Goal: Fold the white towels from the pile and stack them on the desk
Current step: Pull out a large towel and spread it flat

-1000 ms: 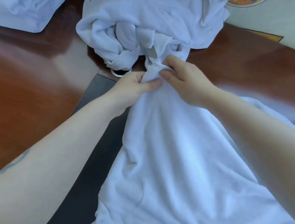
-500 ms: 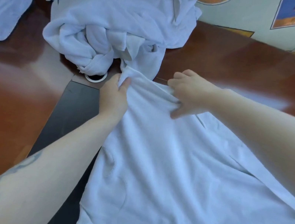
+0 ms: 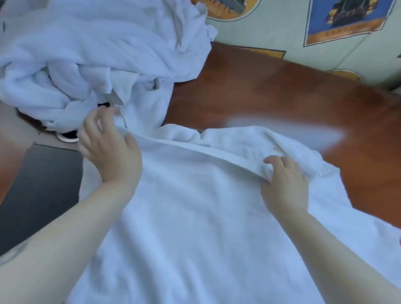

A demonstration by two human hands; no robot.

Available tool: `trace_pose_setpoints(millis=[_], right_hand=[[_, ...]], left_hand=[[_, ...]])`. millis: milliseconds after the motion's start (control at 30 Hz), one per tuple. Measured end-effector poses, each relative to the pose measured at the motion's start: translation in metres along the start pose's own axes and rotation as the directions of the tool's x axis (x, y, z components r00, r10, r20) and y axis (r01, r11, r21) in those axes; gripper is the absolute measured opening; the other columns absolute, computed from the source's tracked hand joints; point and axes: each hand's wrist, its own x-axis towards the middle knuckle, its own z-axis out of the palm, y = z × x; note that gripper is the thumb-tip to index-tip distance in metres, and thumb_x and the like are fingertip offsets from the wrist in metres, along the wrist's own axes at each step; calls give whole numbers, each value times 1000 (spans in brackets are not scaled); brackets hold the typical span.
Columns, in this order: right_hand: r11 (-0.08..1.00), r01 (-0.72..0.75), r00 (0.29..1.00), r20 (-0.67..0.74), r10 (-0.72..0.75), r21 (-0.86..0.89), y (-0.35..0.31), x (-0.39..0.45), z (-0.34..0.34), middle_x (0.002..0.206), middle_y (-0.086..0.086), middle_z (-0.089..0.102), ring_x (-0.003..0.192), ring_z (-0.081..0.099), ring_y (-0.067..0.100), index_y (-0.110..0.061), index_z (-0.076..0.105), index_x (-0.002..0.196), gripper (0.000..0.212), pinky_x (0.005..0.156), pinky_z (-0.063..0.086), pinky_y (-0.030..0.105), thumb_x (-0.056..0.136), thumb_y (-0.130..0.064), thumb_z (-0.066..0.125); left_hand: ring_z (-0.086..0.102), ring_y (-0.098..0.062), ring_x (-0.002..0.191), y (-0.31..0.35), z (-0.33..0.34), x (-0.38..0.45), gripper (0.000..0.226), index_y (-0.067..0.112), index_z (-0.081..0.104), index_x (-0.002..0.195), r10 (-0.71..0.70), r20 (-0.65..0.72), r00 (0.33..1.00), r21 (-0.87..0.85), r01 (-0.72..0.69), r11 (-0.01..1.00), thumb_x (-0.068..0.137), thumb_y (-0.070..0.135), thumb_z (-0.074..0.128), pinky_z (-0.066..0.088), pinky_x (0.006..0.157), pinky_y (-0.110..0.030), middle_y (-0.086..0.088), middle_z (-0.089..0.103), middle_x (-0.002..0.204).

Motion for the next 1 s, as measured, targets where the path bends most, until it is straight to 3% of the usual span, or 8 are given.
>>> trace_pose_setpoints(millis=[67,133,300,400,500,600,767,1000], right_hand=[[991,-136,989,-62,136,9,37,-21,-2,119,5,57,114,48,30,-18,61,118,50,90,31,37,72,1,59],[969,-245,968,-56,245,15,77,-33,-10,117,8,59,113,49,33,-16,64,113,47,90,35,39,69,2,60],[948,-311,942,154,298,69,148,-39,-30,120,4,57,115,49,27,-22,68,103,30,84,38,33,78,-5,64],[921,-324,905,354,236,215,165,-16,-51,100,-4,65,98,59,20,-30,71,83,13,76,46,30,74,-21,75],[734,-383,911,358,203,560,164,11,-66,90,-6,69,82,61,13,-27,73,82,4,68,45,26,79,-25,73],[781,-347,936,239,258,519,151,49,-55,89,8,68,77,59,21,-21,69,83,17,66,43,29,88,-36,61],[617,-554,821,490,294,558,121,94,-27,71,1,50,58,45,16,-13,52,78,36,50,33,27,84,-44,69],[754,-334,939,270,214,565,156,168,-42,89,8,56,79,56,27,-10,53,96,16,69,53,41,91,-25,57]], left_hand=[[42,-31,132,38,17,-36,55,14,59,124,310,119,943,-175,-288,942,72,-5,61,27,106,-45,-5,50,139],[40,-28,137,73,36,-78,54,15,62,123,515,336,789,-283,-437,854,72,-5,62,20,109,-37,-4,50,142],[10,-14,150,121,80,-157,58,26,48,139,587,641,494,-297,-546,783,84,9,58,-2,116,-32,4,26,158],[1,-13,150,129,98,-179,59,28,37,146,538,744,397,-218,-617,756,90,22,57,-7,117,-35,6,15,162],[2,-9,150,130,105,-193,52,31,35,146,479,737,476,-142,-585,799,97,31,50,-6,118,-36,10,13,163],[5,-8,150,128,109,-201,50,31,35,147,496,668,555,-83,-606,791,98,36,45,-6,120,-36,11,16,162],[-1,-11,151,131,117,-204,60,29,18,155,404,623,669,97,-579,809,99,35,38,-8,121,-41,8,8,164],[-2,-13,151,129,120,-207,60,27,18,155,402,611,682,143,-595,791,99,33,35,-3,122,-45,6,10,164]])
